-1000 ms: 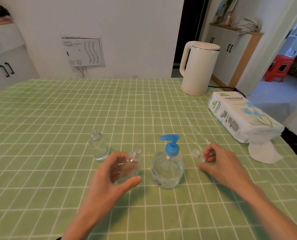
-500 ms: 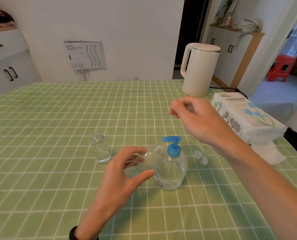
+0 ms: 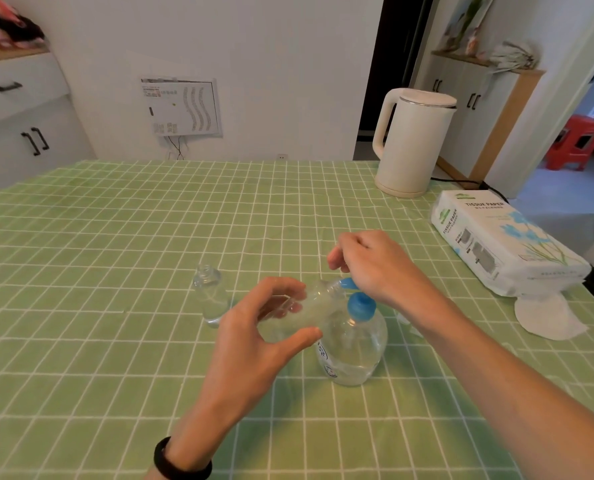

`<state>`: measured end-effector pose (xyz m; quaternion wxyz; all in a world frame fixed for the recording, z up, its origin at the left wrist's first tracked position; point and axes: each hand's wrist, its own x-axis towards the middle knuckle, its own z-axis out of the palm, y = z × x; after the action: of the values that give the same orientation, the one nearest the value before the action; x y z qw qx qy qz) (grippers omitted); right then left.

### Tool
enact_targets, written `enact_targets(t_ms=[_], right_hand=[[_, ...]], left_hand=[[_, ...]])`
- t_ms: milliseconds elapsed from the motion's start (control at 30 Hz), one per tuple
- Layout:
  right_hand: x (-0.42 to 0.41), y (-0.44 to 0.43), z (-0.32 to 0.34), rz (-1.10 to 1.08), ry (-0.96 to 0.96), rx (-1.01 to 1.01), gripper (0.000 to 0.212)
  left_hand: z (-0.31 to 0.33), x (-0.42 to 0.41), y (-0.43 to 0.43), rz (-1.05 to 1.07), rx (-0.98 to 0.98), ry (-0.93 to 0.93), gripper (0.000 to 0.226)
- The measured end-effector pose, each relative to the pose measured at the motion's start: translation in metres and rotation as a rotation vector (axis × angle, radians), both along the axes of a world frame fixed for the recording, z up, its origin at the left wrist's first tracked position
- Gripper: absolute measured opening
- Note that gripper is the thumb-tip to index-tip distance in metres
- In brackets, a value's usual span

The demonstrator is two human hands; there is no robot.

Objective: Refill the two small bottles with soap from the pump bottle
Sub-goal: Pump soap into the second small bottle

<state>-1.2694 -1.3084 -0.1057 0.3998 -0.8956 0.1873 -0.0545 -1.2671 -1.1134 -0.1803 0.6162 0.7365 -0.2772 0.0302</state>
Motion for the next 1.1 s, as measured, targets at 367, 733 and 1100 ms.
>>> enact_targets(t_ms=[367,733,1100], right_hand=[[-0.001,0.007,-0.007,-0.053,0.063,-0.083,0.035],[-0.002,0.004,0.002,-0.073,0.0,-0.229,0.043],[-0.004,0.009,-0.005,-0.081,0.089,-0.179,0.037]], left_hand=[[-0.005,0.001,0.004,-0.003,0.017,0.017,0.047],[0.001,0.003,0.008,0.001,-0.005,-0.001,0.047],[-0.006,0.0,0.002,0.029,0.085,-0.015,0.045]])
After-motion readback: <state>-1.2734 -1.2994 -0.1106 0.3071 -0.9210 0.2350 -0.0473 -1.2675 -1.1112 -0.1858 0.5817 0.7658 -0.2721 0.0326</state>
